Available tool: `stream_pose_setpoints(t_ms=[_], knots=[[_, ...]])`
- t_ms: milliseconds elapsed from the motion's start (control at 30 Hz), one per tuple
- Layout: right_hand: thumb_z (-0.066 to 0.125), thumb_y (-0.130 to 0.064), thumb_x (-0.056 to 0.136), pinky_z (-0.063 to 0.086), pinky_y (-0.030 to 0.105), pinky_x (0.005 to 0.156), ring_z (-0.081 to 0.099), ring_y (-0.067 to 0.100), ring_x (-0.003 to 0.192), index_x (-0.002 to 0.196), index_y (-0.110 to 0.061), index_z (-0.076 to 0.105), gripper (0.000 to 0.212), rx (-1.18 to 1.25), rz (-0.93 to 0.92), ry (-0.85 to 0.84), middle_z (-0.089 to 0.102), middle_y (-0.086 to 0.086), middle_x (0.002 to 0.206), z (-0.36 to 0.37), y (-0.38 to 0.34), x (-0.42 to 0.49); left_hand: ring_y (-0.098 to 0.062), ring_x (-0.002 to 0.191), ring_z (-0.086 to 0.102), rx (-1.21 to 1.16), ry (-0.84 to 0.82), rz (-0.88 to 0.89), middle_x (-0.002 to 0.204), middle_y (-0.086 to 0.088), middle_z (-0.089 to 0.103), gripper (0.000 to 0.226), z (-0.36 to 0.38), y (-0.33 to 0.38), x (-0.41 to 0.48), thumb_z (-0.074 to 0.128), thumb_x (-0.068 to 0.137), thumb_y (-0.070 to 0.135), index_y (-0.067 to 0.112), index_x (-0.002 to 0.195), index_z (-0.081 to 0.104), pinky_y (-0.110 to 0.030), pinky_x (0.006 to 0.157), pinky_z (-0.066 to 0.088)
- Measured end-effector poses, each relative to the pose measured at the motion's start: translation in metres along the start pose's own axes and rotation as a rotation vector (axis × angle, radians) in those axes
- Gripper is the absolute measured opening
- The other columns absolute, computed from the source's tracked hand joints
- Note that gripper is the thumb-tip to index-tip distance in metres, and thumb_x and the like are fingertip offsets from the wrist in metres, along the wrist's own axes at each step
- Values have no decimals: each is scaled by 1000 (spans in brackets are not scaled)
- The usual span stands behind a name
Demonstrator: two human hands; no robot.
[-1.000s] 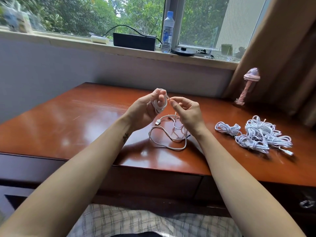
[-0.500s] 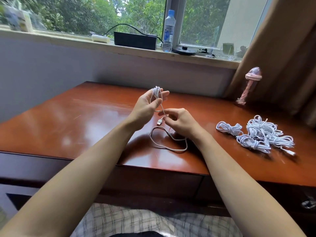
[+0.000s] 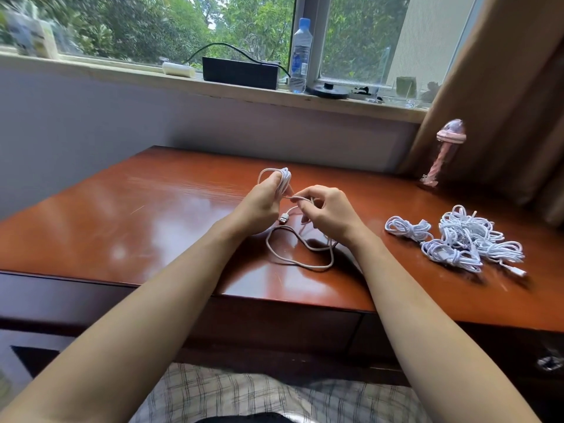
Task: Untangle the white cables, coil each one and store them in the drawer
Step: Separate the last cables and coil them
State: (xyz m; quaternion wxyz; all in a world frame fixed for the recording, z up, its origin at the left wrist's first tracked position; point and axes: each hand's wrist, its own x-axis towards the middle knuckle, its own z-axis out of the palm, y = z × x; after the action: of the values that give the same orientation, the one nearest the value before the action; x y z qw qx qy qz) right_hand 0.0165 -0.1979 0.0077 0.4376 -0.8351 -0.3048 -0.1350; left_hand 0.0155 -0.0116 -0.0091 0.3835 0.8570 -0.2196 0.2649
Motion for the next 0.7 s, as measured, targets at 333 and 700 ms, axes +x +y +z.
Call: stream_pose_setpoints(t_ms=[333,700], knots=[[71,-4,93,48,26,46,74,27,64,113,-8,68,21,267,26,67,74,10,97,-9,-7,0,-24,69,51,139,-32,-30,76,0,60,14,-5,5,-4,53,95,-2,9,87,53,-25,63,38],[55,-5,101,49,21,51,67,23,55,108,-19,68,20,102,43,312,75,0,89,-20,15,11,-29,75,56,92,23,-172,80,-6,63,13,-8,-9,0,57,97,12,5,89,64,-39,72,48]])
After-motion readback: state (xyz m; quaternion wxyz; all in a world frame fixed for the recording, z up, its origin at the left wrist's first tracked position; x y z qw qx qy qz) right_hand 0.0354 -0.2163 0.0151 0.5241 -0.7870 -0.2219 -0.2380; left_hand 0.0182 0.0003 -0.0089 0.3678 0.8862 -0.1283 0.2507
